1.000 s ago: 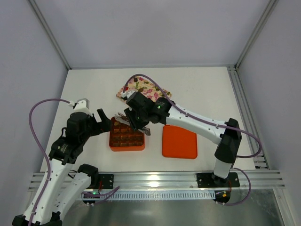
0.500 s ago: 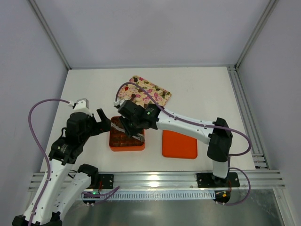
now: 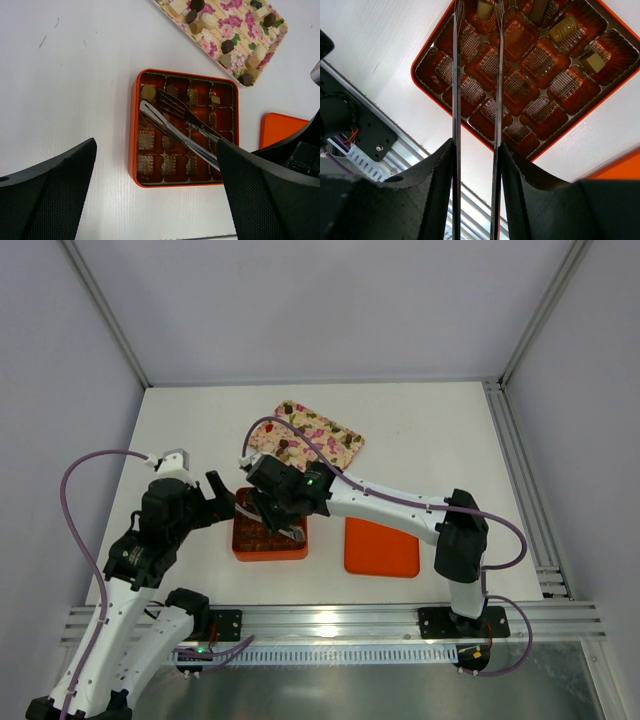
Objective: Pack the chocolate
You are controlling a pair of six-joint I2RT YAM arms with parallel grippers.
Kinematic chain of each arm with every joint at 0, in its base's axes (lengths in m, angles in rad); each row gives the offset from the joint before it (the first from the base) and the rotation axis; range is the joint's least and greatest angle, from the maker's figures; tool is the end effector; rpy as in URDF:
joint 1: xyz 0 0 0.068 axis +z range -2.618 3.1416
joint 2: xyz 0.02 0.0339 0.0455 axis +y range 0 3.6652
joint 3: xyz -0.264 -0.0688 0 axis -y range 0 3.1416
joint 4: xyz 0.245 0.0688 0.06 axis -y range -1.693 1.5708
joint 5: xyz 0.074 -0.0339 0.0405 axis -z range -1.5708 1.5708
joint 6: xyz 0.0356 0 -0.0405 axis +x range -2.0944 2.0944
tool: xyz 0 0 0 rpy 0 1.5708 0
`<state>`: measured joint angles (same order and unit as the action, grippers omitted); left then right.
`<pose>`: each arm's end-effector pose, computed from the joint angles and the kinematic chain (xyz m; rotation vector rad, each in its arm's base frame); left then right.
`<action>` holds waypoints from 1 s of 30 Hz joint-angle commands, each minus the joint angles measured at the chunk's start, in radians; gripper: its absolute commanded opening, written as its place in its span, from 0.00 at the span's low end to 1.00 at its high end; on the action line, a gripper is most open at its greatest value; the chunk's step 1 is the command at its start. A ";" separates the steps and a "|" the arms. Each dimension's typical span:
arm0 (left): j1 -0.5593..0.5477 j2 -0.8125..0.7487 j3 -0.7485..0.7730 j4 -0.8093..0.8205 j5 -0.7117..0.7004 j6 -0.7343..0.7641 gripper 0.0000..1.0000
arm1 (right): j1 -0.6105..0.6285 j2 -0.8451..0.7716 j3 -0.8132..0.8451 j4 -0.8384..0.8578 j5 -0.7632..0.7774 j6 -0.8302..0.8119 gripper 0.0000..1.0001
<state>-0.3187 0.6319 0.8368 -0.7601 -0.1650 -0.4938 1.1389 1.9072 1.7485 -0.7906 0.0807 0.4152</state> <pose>0.1228 -0.0344 0.3205 -0.2840 2.1139 -0.3067 0.1794 0.3823 0.2942 -0.8879 2.4409 0.5101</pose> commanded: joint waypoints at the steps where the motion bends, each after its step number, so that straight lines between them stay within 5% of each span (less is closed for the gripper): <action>1: -0.002 -0.003 0.013 0.012 -0.002 -0.006 1.00 | 0.009 -0.005 0.052 0.027 0.017 0.002 0.43; 17: -0.002 -0.011 0.013 0.011 -0.005 -0.008 1.00 | -0.047 -0.131 0.057 -0.052 0.165 -0.041 0.43; 30: -0.002 -0.006 0.012 0.013 0.001 -0.006 1.00 | -0.405 -0.211 -0.107 -0.009 0.192 -0.081 0.43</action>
<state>-0.3187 0.6300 0.8368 -0.7601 -0.1646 -0.4938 0.7895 1.7081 1.6588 -0.8337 0.2356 0.3614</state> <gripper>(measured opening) 0.996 0.435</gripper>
